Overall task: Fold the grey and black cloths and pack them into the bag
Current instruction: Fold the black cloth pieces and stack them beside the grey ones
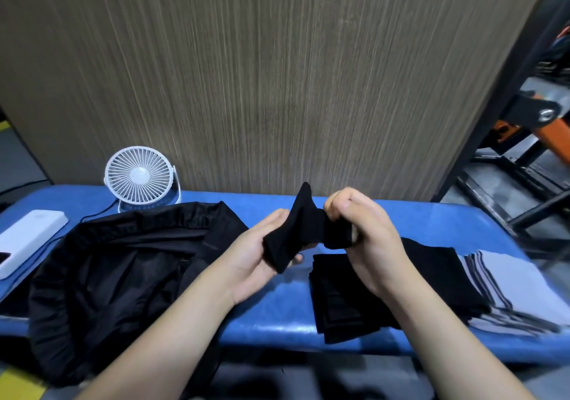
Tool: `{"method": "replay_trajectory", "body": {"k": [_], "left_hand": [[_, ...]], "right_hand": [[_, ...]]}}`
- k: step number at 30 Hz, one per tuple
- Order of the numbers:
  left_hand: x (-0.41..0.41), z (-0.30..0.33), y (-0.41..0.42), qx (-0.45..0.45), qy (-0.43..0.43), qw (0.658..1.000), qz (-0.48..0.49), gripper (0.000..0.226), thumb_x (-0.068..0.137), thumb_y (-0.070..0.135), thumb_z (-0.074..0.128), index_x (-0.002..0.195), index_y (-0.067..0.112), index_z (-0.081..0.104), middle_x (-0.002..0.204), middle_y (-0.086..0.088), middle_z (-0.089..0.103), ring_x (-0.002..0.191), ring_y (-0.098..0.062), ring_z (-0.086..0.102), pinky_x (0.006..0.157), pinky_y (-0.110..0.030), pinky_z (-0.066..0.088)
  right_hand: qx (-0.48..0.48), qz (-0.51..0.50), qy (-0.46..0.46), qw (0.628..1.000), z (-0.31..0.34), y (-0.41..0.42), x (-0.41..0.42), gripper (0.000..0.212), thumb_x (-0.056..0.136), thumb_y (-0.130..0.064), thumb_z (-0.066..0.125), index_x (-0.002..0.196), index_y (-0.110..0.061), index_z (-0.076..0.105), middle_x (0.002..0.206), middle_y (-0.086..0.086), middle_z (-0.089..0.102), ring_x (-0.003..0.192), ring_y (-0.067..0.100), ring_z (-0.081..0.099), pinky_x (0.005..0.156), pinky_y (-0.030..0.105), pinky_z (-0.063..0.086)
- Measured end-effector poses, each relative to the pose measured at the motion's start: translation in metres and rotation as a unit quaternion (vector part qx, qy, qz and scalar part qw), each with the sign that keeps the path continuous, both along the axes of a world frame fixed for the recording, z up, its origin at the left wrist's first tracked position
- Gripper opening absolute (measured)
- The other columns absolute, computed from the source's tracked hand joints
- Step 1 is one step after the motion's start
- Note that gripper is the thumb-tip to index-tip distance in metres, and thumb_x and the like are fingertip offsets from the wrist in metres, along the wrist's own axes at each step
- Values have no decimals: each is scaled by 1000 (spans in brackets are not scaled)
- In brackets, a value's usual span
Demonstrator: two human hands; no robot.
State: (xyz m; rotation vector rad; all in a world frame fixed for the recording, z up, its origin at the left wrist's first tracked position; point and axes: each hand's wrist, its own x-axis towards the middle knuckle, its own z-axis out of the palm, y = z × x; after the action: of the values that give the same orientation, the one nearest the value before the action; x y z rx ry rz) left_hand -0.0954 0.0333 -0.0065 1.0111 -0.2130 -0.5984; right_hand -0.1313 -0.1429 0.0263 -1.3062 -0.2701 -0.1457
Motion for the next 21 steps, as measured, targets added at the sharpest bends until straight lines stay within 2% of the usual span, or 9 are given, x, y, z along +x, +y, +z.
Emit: {"method": "replay_trajectory", "body": {"k": [3, 6, 9, 11, 13, 18, 21], "left_hand": [[0, -4, -3, 34, -10, 999, 27, 11, 94, 21, 60, 98, 14, 53, 92, -8, 62, 77, -16, 60, 66, -26, 49], [0, -5, -2, 30, 8, 999, 32, 10, 97, 11, 59, 103, 15, 51, 92, -12, 68, 73, -17, 64, 65, -25, 53], [1, -5, -1, 42, 6, 998, 48, 14, 98, 5, 58, 108, 13, 52, 99, -19, 64, 73, -19, 64, 57, -24, 52], [1, -5, -1, 54, -5, 996, 69, 17, 97, 1, 58, 108, 13, 52, 97, -16, 64, 72, -18, 66, 58, -25, 54], [2, -6, -2, 72, -30, 993, 93, 22, 95, -2, 59, 108, 14, 53, 92, -9, 68, 74, -17, 68, 62, -27, 56], [1, -8, -7, 120, -109, 976, 149, 39, 88, -5, 68, 116, 16, 52, 104, -6, 71, 89, -25, 70, 80, -44, 58], [-1, -8, -11, 139, -151, 963, 176, 57, 85, -7, 71, 126, 25, 48, 111, -6, 73, 96, -22, 71, 81, -42, 59]], "right_hand": [[-137, -36, -47, 989, -4, 1, -1, 19, 86, -12, 55, 70, -6, 48, 70, 5, 41, 65, 13, 37, 61, 24, 33], [-223, -65, -61, 971, -8, 1, -3, 19, 86, -15, 56, 74, -2, 51, 72, -2, 43, 67, 9, 40, 66, 24, 34], [-251, -84, -73, 962, -7, 1, -5, 20, 87, -17, 56, 75, -2, 51, 75, 2, 44, 69, 8, 41, 67, 21, 35], [-261, -95, -75, 958, -8, 1, -4, 21, 88, -18, 55, 76, -2, 50, 74, 1, 45, 69, 8, 42, 67, 20, 35], [-273, -106, -72, 953, -9, 1, -3, 22, 90, -22, 55, 77, -5, 50, 75, -1, 47, 70, 7, 43, 68, 19, 36], [-315, -132, -90, 935, -13, 5, -2, 21, 91, -26, 56, 79, -9, 50, 78, 2, 51, 72, 4, 45, 69, 17, 36], [-351, -151, -107, 918, -18, 6, 1, 21, 93, -22, 64, 82, -12, 49, 81, -1, 51, 75, 5, 46, 70, 16, 36]]}}
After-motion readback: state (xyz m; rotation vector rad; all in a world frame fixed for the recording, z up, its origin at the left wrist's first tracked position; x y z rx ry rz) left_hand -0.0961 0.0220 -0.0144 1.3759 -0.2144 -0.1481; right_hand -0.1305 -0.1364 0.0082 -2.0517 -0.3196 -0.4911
